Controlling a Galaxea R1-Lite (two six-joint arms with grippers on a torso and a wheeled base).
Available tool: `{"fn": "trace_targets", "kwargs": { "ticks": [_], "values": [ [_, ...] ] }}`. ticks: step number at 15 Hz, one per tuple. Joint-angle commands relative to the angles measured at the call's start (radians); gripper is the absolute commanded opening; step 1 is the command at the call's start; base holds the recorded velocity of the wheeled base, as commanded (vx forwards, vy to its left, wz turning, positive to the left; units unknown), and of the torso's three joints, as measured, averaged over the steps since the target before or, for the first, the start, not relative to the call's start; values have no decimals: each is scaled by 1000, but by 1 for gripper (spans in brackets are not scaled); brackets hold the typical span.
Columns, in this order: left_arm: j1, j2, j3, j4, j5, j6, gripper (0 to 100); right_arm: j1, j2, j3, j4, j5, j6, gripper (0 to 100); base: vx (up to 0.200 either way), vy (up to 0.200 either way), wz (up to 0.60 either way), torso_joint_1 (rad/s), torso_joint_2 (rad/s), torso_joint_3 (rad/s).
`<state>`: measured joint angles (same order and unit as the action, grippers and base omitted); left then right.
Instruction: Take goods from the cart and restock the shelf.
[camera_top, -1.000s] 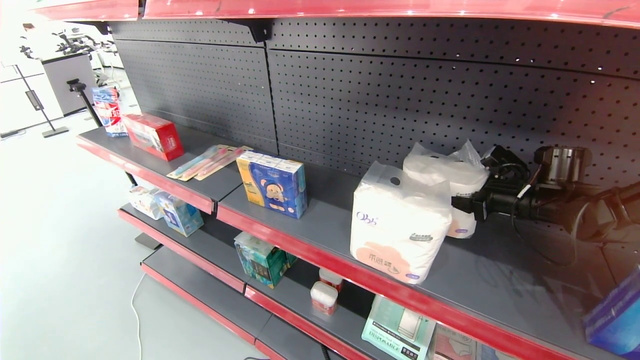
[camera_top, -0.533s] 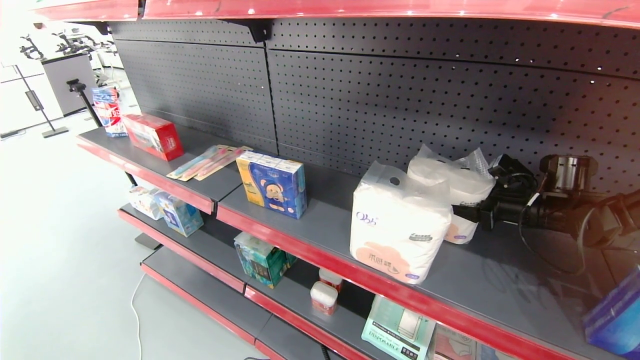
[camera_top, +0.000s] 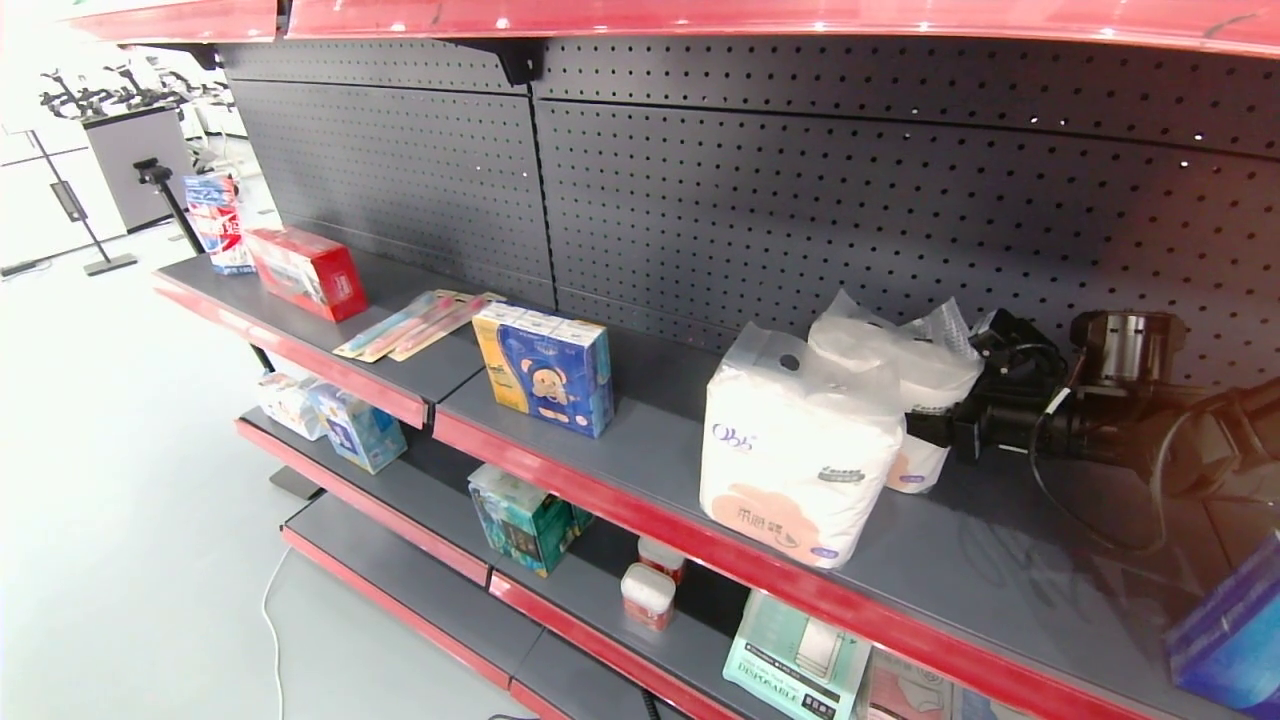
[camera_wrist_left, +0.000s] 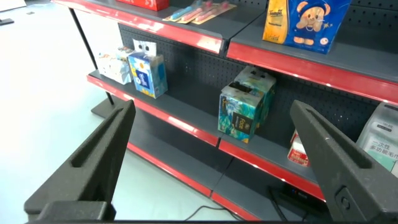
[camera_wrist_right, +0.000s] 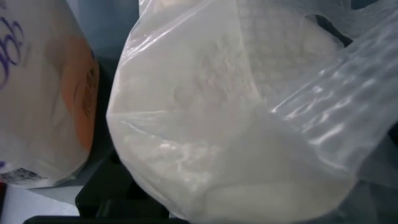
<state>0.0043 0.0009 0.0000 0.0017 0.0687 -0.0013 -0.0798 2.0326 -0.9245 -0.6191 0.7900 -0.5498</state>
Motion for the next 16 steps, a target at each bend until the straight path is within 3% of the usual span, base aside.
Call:
{"fn": "trace_targets", "kwargs": {
  "ticks": [1,5,11,16],
  "values": [
    [0,1,0,0,0,0,100,20,-5,1,-2,2,19,0,0,0,0,0,0,0],
    [0,1,0,0,0,0,100,49,-6,1,-2,-5,34,0,0,0,0,0,0,0],
    [0,1,0,0,0,0,100,57,-8,-5,-5,-146,83,0,0,0,0,0,0,0],
    [0,1,0,0,0,0,100,75,-6,-2,-5,-175,88,0,0,0,0,0,0,0]
  ]
}}
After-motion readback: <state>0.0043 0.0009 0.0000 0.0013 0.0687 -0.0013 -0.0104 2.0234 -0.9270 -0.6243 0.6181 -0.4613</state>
